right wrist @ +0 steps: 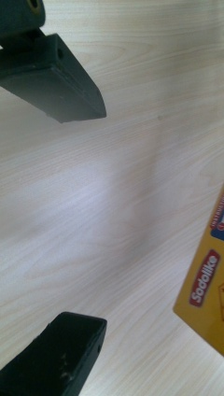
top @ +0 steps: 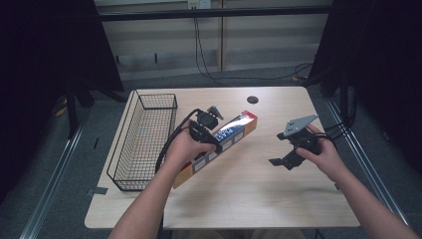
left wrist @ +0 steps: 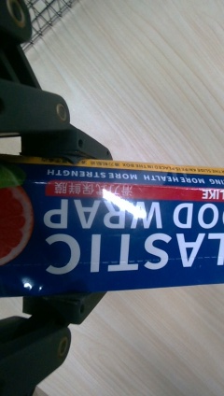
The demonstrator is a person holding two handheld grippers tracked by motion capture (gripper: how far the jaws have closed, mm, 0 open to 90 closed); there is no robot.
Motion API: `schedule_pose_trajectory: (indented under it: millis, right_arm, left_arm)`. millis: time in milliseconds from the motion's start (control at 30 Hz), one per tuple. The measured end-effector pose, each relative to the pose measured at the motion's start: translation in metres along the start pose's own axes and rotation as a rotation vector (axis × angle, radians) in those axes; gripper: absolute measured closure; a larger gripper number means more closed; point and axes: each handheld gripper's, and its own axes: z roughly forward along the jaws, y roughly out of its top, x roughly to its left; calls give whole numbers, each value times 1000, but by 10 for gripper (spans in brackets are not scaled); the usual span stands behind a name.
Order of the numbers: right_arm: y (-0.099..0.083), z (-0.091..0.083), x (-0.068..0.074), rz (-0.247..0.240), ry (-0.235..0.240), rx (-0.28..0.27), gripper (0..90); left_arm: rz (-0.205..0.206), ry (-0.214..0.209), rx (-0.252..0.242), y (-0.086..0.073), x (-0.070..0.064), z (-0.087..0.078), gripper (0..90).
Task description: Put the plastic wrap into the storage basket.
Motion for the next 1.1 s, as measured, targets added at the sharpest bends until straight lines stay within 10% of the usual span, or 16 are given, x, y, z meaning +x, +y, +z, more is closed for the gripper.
schedule_pose_trajectory:
  millis: [1100]
  right_arm:
    - [-24,5,5,91,-29,-91,13]
  left_arm:
    - [-166,83,-46,-17,33,-32,434]
